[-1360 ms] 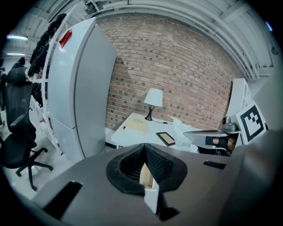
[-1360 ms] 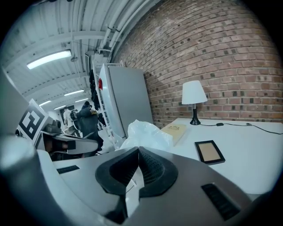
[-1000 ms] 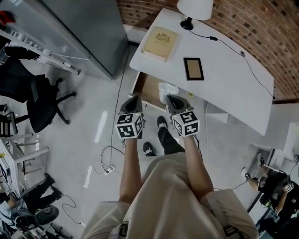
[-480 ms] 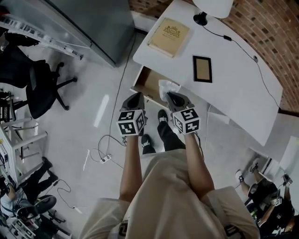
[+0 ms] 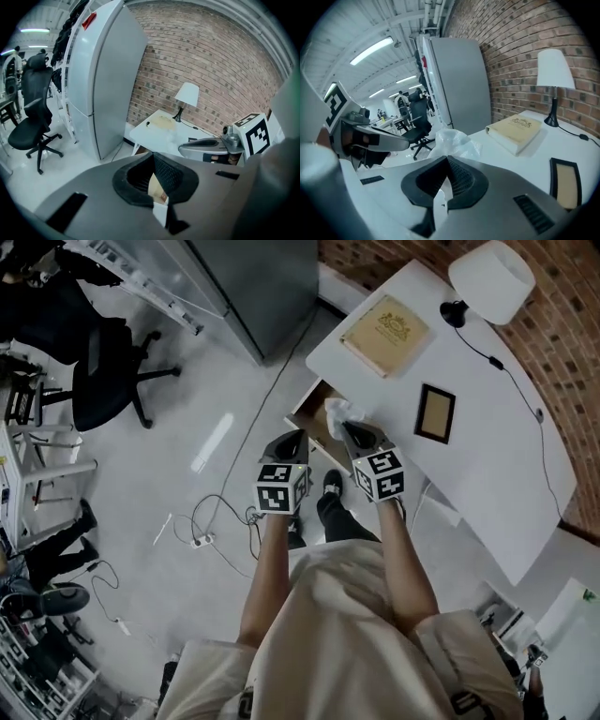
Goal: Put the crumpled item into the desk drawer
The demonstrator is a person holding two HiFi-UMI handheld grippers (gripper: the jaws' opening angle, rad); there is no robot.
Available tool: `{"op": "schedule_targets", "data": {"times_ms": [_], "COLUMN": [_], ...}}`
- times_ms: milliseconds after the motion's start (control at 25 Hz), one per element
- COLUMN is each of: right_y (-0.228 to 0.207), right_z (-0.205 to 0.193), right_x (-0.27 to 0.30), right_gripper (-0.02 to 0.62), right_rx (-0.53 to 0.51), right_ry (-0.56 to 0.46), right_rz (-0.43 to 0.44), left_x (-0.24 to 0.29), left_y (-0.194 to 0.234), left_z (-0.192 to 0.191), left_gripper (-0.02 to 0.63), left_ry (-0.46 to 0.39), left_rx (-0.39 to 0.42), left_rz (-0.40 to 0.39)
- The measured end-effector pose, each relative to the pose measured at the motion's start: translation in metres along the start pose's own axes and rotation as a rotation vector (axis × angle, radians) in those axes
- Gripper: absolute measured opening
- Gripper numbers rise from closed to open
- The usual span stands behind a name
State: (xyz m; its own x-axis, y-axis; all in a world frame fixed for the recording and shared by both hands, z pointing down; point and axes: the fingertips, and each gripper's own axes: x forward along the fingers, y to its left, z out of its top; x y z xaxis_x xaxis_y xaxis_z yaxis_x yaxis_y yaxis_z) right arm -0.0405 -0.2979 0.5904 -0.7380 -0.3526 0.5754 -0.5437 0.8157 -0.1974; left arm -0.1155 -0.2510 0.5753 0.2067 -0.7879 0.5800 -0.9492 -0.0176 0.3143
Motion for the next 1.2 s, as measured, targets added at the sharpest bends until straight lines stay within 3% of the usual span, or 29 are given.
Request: {"op": "schedule_targets", "data": {"times_ms": [200,480,760,1040,1200], "right_y": [0.0,0.007,0.002,-0.016,-0.029], "right_z": [-0.006,-0.036,-0.079,-0.116,-0.135], "right_x": [0.024,0.056,0.088,0.111,0.123], "right_gripper": [0.025,0.026,0.026,0.026,0.026], "right_rx": [-0.112,-0.183,-0.195,-0.117,-0.16], "right_ry": [0.072,0.161,0.242,0.288,0.323], "right_rz": [0.049,0.125,0.162,0.127,0.113], "left_x": [-0.002,0.009,0.029,0.037,0.05], "left_y": [0.01,0.017,0.031,0.045,0.053], "left_z": [-0.008,-0.029,-0.061,-0.098,-0.112], "left_gripper": [0.015,0.015,0.015,0.015,0.015], "left_ry": [0.006,0.035,0.054,0.07,0.063], "left_rx": [-0.016,-0.017,-0.062,-0.116,-0.148], "left_rz": [0.024,0.014,0.024,0.039,0.045]}}
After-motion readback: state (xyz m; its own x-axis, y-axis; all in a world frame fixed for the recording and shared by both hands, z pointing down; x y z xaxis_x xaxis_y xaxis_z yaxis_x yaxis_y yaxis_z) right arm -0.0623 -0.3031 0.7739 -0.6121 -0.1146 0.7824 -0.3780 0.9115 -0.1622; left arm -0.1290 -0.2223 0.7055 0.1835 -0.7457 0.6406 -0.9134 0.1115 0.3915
